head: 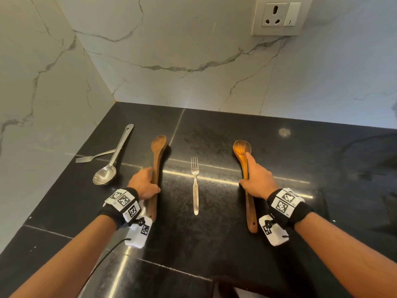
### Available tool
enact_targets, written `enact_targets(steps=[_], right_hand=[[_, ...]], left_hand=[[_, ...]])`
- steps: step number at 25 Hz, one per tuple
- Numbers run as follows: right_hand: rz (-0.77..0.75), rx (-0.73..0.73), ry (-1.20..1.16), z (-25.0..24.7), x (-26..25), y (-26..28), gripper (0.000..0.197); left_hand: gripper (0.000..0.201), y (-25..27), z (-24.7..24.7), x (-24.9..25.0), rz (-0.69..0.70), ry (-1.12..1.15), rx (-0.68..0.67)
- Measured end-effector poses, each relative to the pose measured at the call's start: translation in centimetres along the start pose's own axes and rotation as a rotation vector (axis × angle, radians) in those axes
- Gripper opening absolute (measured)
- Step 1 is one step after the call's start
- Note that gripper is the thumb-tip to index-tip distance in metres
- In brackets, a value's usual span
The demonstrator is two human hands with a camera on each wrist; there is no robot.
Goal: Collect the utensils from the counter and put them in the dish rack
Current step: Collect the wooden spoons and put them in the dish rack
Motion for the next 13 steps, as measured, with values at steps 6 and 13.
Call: enact_targets(steps=[6,13], right_hand=[[-0.054,-0.094,-0.66,-2.1,-1.6,1.4,0.064],[-0.207,0.077,-0.666,-7.5,2.1,4.8,0.037]], left_hand=[[0.044,2.4,3.9,9.5,0.166,0.484,-0.004],[0.054,2.5,10.0,19.5,0.275,0.739,-0.071]])
Point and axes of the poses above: each hand's wrist, its own y-axis away from the middle knuckle, its own z-axis out of the palm, x = y × z, the point moved 5 cm from there along -y, towards the middle knuckle, and after that the axes turned 14 degrees about z, right-handed, at the moved point
